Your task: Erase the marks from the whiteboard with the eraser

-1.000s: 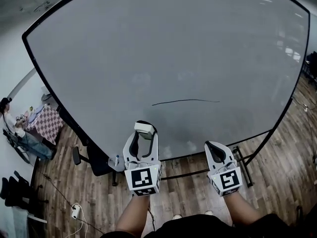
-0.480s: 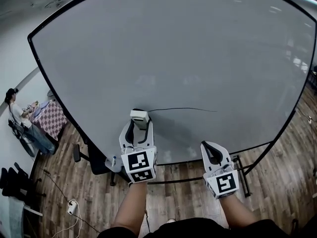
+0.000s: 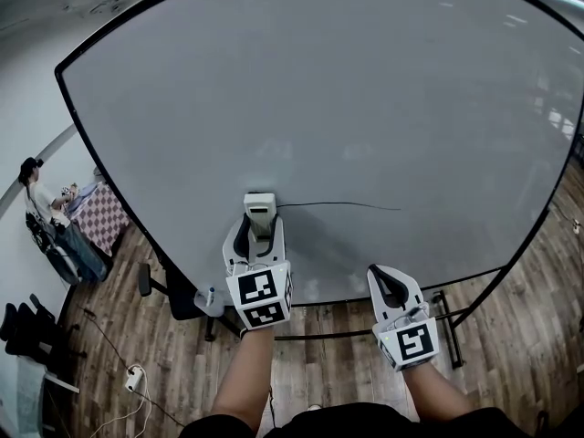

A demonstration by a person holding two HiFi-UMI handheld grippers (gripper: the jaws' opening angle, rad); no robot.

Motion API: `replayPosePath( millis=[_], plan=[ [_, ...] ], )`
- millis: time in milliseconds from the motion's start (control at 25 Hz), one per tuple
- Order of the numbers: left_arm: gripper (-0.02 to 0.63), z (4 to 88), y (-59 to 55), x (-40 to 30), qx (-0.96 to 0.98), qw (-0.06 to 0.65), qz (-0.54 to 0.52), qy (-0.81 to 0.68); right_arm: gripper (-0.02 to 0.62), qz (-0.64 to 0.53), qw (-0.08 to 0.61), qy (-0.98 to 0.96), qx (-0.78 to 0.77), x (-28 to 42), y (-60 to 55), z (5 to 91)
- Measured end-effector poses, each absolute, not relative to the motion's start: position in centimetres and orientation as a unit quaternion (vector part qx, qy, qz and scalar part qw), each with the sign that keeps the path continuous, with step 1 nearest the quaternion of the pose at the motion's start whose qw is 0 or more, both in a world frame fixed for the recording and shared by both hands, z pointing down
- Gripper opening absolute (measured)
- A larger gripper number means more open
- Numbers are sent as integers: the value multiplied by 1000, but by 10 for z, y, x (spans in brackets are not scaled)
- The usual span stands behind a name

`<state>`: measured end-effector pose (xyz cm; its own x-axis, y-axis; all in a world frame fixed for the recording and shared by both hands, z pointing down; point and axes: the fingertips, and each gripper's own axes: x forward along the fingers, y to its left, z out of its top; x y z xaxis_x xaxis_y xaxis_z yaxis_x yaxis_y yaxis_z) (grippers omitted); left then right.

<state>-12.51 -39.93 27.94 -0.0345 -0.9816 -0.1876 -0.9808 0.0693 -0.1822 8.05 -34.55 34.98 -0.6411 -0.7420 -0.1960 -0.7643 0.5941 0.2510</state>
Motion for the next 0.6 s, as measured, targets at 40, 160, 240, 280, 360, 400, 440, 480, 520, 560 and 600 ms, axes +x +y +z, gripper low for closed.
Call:
replayPosePath(
  millis=[40, 160, 240, 280, 360, 400, 440, 480, 520, 560, 600],
  plan=[
    [239, 279, -400, -125, -682, 130, 0, 719, 18, 156, 36, 892, -422, 81, -346, 350],
    [239, 279, -403, -125, -683, 125, 6, 720, 18, 152, 36, 893, -423, 82, -348, 353],
    [239, 279, -403, -121, -683, 122, 10, 720, 18, 151, 37, 893, -423, 86, -348, 354],
    [239, 279, -402, -118, -682, 123, 11, 721, 18, 151, 38, 893, -423, 89, -347, 354],
    [239, 278, -402, -114, -680, 127, 10, 722, 18, 150, 39, 893, -424, 94, -347, 353],
    [239, 278, -403, -113, -679, 130, 11, 723, 18, 149, 39, 893, -424, 95, -347, 353],
    [239, 277, -404, -113, -678, 132, 12, 723, 18, 148, 39, 893, -423, 95, -349, 352],
    [239, 277, -406, -114, -677, 133, 14, 724, 18, 148, 40, 893, -423, 94, -350, 352],
    [239, 277, -407, -113, -678, 134, 15, 723, 18, 147, 41, 894, -422, 94, -351, 351],
    [239, 277, -409, -112, -678, 135, 16, 722, 18, 147, 41, 894, -422, 94, -352, 351],
    [238, 276, -409, -110, -679, 138, 16, 721, 18, 146, 42, 894, -422, 94, -353, 351]
  ],
)
